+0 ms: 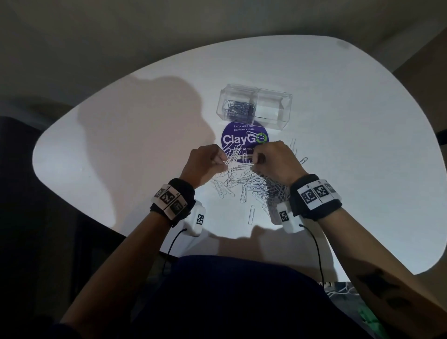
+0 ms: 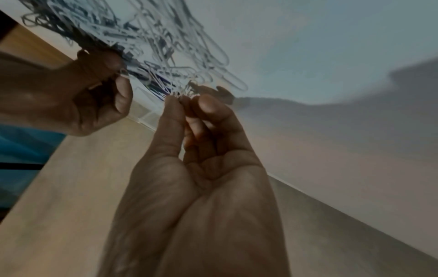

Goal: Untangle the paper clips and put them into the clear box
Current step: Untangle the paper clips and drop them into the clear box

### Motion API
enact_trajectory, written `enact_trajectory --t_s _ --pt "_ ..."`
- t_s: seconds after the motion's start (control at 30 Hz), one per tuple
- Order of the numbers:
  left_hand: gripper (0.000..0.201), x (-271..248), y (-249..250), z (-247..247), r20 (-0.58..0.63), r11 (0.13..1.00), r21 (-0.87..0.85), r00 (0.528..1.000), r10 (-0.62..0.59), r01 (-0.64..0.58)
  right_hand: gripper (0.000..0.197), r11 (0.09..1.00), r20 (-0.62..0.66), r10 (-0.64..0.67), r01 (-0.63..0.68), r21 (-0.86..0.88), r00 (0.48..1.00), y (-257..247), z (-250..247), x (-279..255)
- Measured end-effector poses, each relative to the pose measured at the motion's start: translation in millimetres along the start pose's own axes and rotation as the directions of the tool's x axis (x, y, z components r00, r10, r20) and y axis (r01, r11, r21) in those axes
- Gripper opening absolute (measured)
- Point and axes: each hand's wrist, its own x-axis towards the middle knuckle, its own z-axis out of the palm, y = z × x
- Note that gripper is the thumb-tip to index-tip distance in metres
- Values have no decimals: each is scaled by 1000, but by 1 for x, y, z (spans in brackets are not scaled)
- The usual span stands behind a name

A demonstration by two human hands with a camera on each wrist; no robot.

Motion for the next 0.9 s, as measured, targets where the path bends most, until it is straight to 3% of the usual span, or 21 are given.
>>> enact_trajectory --t_s 0.1,0.23,0.43,0.57,0.73,0.8,0.9 --pt "21 1 -3 -1 -8 998 -53 1000 -15 15 17 999 -40 -26 24 -48 999 -1 -1 0" --pt "11 -1 -2 -1 -8 995 -104 1000 -6 5 20 996 -36 -89 89 -20 995 -11 7 1" --pt "18 -2 -4 -5 100 977 -194 993 -66 85 16 968 -2 -188 185 -169 982 -17 29 4" --pt "6 -3 2 -1 65 992 -78 993 -94 99 9 957 30 -212 213 -197 977 -18 29 5" --pt "40 -12 5 5 54 988 148 997 -52 44 9 987 26 -150 152 -46 988 -13 25 5" --pt "41 -15 7 6 49 969 242 997 -59 46 8 990 -13 -132 133 46 991 -12 21 3" --pt "29 -16 3 7 66 984 172 996 -62 50 10 978 -23 -106 108 178 994 -12 13 0"
